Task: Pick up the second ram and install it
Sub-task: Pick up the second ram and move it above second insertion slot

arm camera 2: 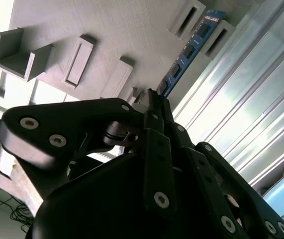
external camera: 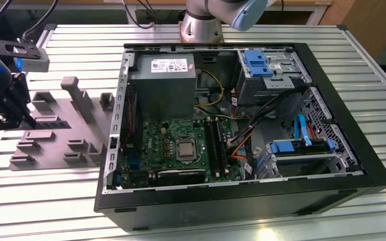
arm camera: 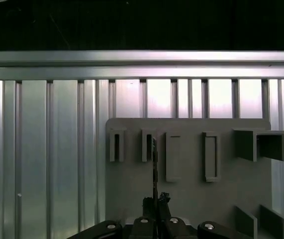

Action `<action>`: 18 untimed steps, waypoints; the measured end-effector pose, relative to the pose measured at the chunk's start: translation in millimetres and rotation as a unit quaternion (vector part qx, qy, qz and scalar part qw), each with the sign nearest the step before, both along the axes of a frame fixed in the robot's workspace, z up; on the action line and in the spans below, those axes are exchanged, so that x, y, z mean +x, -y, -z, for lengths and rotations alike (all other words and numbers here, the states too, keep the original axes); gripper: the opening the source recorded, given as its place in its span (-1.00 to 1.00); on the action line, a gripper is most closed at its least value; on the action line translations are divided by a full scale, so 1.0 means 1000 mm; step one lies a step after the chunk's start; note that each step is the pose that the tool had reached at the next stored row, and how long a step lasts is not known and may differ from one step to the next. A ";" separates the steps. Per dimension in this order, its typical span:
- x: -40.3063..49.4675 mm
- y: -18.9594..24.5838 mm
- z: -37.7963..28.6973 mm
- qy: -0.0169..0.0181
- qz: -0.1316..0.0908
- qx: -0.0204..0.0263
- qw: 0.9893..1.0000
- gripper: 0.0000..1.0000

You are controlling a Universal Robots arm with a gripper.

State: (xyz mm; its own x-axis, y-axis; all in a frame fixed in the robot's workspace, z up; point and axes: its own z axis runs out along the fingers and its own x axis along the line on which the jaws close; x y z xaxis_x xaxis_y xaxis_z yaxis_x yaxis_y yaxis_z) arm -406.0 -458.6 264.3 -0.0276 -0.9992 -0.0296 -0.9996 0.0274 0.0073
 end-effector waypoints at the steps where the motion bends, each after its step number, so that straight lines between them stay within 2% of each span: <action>1: 0.0000 0.0000 -0.0011 0.000 0.000 0.000 1.000 -0.73; 18: 0.0000 -0.0003 -0.0190 0.000 0.000 0.000 1.000 -0.73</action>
State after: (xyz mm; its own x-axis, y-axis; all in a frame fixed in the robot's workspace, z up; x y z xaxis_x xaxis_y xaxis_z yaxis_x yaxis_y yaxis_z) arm -406.0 -458.3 283.3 -0.0277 -0.9992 -0.0295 -0.9996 0.0275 0.0074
